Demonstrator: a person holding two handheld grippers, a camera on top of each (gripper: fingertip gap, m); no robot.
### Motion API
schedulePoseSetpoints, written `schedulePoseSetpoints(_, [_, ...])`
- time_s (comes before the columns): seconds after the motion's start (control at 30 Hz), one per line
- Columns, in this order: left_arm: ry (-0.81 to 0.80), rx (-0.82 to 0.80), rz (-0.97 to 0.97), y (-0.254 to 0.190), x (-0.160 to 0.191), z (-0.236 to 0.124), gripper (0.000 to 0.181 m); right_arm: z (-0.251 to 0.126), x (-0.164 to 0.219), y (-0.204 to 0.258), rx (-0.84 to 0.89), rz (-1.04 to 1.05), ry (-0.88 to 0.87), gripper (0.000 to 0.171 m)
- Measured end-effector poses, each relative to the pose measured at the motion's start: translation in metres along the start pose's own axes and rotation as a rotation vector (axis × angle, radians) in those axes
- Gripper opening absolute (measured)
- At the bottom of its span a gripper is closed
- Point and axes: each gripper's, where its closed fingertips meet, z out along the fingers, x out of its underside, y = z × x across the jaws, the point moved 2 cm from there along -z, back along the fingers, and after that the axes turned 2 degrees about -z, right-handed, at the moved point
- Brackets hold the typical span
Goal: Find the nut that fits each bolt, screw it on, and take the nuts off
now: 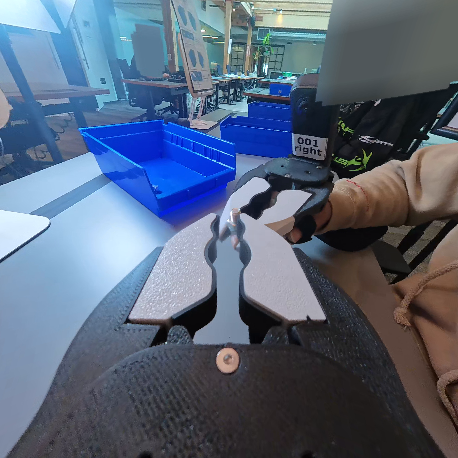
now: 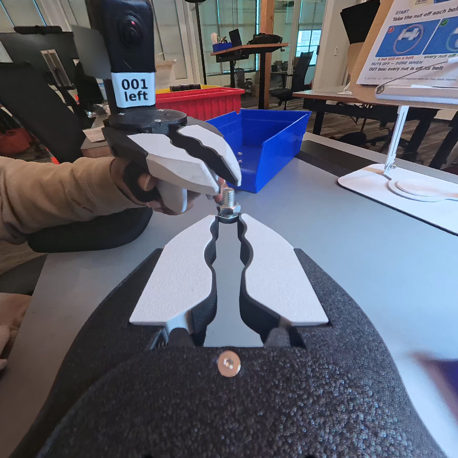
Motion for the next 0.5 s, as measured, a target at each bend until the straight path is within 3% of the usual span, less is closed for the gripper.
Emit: schedulePoseSetpoints(0.5, [0.057, 0.004, -0.048, 0.007, 0.009, -0.001, 0.000, -0.005, 0.003, -0.014, -0.025, 0.033, 0.229, 0.014])
